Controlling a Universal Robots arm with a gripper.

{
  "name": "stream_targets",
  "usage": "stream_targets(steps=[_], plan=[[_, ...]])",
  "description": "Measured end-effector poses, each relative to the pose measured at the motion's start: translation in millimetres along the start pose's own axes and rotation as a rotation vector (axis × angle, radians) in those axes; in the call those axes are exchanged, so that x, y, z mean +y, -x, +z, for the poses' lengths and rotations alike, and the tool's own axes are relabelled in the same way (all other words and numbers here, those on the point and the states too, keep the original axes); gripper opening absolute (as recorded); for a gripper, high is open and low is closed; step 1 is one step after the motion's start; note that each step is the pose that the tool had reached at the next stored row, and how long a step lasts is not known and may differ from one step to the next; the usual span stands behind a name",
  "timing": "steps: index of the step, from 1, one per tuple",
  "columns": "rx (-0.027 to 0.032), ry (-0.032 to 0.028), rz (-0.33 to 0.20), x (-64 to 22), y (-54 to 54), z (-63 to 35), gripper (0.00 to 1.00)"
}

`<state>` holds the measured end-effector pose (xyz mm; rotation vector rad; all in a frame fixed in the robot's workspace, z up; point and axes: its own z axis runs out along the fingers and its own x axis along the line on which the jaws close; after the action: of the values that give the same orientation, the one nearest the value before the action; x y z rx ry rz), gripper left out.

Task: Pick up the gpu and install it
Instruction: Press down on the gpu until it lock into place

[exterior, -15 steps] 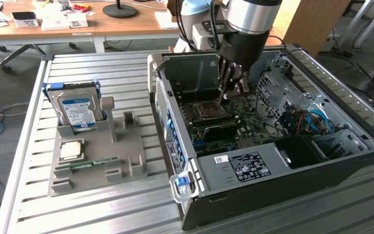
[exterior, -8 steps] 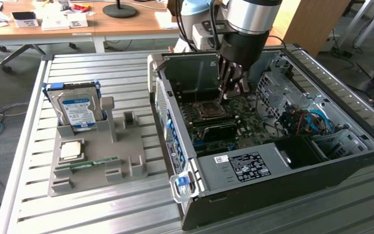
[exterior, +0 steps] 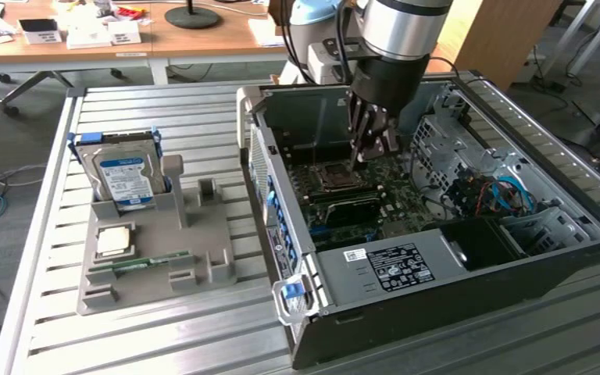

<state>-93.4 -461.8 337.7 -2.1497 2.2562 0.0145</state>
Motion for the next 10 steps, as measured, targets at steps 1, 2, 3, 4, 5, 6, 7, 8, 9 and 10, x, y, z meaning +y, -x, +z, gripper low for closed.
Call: stream_targets(steps=[1,2,3,4,5,6,7,8,9,10], plan=[[0.0,0.0,0.0,0.0,0.0,1.2,0.11],[0.0001,0.0001,0.0,0.0,0.0,1.7,0.11],[0.0003,0.0001,0.0,0.0,0.0,1.7,0.11],[0.0003,0.0,0.0,0.0,-0.1,1.7,0.11],[0.0002,0.0001,0.0,0.0,-0.1,1.7,0.11],[0.0002,0.0001,0.0,0.0,-0.1,1.7,0.11],[0.0001,0.0,0.0,0.0,-0.1,1.8,0.11],[0.0001,0.0,0.0,0.0,-0.1,1.8,0.11],[-0.0002,-0.0001,0.0,0.0,0.0,2.3,0.11],[-0.0003,-0.0001,0.0,0.0,-0.1,3.0,0.11]])
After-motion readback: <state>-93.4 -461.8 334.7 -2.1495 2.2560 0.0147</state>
